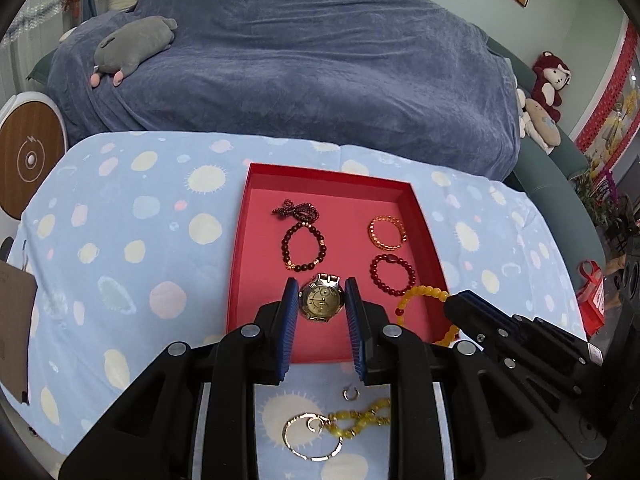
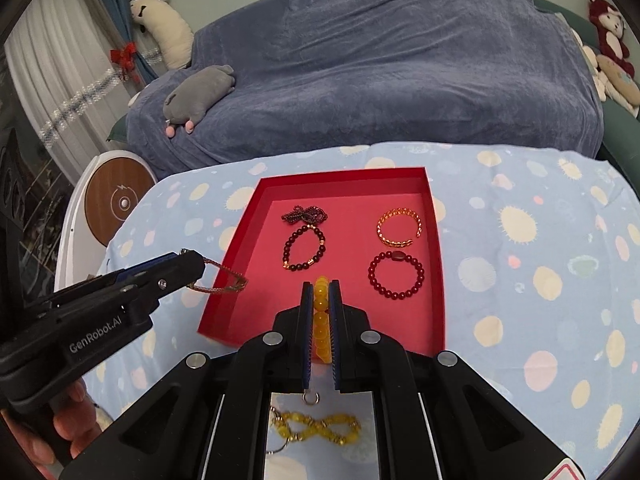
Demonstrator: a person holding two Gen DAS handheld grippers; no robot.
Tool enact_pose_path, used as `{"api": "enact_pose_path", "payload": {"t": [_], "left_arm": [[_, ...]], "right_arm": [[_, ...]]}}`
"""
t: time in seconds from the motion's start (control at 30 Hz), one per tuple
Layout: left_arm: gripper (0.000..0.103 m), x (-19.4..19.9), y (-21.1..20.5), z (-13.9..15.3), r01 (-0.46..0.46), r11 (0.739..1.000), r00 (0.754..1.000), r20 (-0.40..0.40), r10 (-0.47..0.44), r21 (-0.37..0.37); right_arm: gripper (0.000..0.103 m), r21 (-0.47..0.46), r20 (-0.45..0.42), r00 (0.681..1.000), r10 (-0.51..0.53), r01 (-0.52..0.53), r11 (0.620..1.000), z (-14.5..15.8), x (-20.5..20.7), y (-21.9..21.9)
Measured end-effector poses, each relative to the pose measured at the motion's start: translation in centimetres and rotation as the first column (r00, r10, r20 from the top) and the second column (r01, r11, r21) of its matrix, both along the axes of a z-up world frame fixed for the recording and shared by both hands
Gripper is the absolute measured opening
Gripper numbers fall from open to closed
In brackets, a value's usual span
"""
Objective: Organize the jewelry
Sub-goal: 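Open both tools to release the watch and orange bracelet into the box, then withdraw both tools toward the yellow bead bracelet and gold bangle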
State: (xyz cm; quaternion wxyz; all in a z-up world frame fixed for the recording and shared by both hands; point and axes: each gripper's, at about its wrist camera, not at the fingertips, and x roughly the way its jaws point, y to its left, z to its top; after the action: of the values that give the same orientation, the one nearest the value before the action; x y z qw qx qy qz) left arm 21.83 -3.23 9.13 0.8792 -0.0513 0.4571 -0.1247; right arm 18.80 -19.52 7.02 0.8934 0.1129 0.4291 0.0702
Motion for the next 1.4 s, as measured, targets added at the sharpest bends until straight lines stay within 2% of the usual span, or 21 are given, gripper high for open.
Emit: {"api": "enact_pose_path", "payload": {"t": [0.3, 0.4, 0.47, 0.53, 0.57, 0.6, 0.93, 1.1, 1.4], "left_arm": [[0.023, 2.6, -0.4, -5.2, -0.017, 0.998, 0.995, -0.100, 0.022, 0.054], [0.023, 2.7, -0.3, -5.8, -0.024, 0.998, 0.994, -0.108, 0.030, 0.059], [0.025, 2.4, 0.0, -5.5, -0.042, 0.998, 0.995, -0.091, 0.047, 0.055], [0.036, 2.1, 0.1, -5.0, -0.049, 0.998, 0.995, -0.084, 0.053, 0.047], [0.046, 1.9, 0.2, -4.8, -0.055, 0.997, 0.995, -0.077, 0.058, 0.050], [0.047, 1.5, 0.3, -4.4, -0.058, 0.997, 0.996, -0.061, 0.061, 0.051], [0.047, -3.0, 0.4, -3.2, -0.040, 0.997, 0.998, -0.046, 0.043, 0.062], [0.051, -5.4, 0.5, -3.6, -0.034, 0.997, 0.997, -0.061, 0.038, 0.063], [0.051, -8.9, 1.0, -5.0, -0.034, 0.997, 0.995, -0.090, 0.040, 0.067]], "right_arm": [[0.008, -0.069, -0.109, 0.993, -0.044, 0.037, 0.997, -5.1, 2.6, -1.0], [0.020, -0.080, -0.096, 0.993, -0.071, 0.063, 0.995, -5.2, 2.0, -2.0], [0.032, -0.070, -0.081, 0.993, -0.087, 0.081, 0.994, -4.9, 1.3, -2.8], [0.038, -0.064, -0.069, 0.993, -0.097, 0.093, 0.994, -4.6, 0.6, -3.3], [0.038, -0.060, -0.063, 0.993, -0.098, 0.094, 0.994, -4.4, 0.1, -3.5], [0.038, -0.060, -0.057, 0.993, -0.101, 0.097, 0.993, -4.2, -0.5, -3.7], [0.040, -0.013, -0.054, 0.992, -0.111, 0.111, 0.994, -3.7, -6.0, -3.9], [0.040, -0.017, -0.061, 0.994, -0.089, 0.088, 0.996, -4.1, -8.5, -2.7], [0.040, 0.003, -0.088, 0.992, -0.085, 0.086, 0.996, -5.2, -12.0, -1.5]]}}
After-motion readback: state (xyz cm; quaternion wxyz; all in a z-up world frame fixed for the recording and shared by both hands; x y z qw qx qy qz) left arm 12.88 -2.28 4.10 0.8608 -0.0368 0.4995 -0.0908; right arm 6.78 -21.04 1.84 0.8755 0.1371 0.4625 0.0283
